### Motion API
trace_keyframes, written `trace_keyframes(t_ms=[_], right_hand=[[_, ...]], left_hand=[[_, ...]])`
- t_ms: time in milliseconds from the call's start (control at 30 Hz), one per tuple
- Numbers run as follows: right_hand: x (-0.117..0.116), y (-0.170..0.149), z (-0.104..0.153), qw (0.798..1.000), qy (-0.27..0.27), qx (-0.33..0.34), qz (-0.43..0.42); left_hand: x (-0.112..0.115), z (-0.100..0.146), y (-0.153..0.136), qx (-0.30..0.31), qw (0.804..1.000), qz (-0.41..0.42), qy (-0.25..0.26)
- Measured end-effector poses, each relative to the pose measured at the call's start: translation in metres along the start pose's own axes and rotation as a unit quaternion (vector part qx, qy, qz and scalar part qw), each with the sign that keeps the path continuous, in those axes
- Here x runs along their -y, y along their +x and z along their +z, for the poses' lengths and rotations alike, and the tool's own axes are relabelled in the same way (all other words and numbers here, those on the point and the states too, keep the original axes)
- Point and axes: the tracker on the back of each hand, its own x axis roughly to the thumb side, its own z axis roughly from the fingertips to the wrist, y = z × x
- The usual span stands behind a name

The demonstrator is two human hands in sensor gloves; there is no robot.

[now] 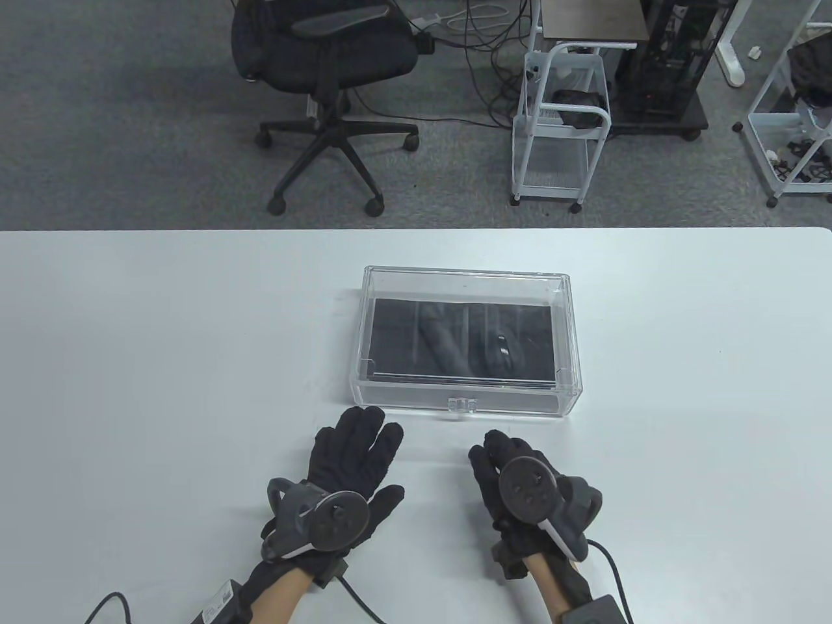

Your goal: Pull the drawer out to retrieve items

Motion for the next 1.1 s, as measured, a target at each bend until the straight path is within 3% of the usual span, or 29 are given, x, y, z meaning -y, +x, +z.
trace_keyframes(t_ms=[200,300,367,467,500,867,1100], right_hand=[[-0.013,-0.004,-0.039,0.982,0.082,-0.127,-0.110],[-0.032,-0.009,-0.050,0.952,0.140,-0.202,-0.185],[-0.050,-0.016,-0.056,0.916,0.181,-0.241,-0.265],[-0.068,-0.023,-0.060,0.867,0.192,-0.286,-0.360],[-0.071,-0.025,-0.060,0.861,0.184,-0.295,-0.371],[-0.078,-0.024,-0.056,0.851,0.121,-0.323,-0.396],[-0.079,-0.032,-0.050,0.847,0.134,-0.295,-0.421]], left_hand=[[0.000,-0.002,0.000,-0.001,1.000,0.005,-0.003],[0.001,-0.002,-0.002,-0.003,1.000,0.009,-0.006],[0.001,-0.002,-0.003,-0.004,1.000,0.011,-0.010],[0.001,-0.003,-0.003,-0.003,1.000,0.013,-0.012],[0.002,-0.003,-0.003,-0.003,1.000,0.012,-0.013],[0.001,-0.003,-0.003,-0.004,1.000,0.013,-0.015],[-0.005,0.000,-0.006,-0.015,1.000,0.022,-0.002]])
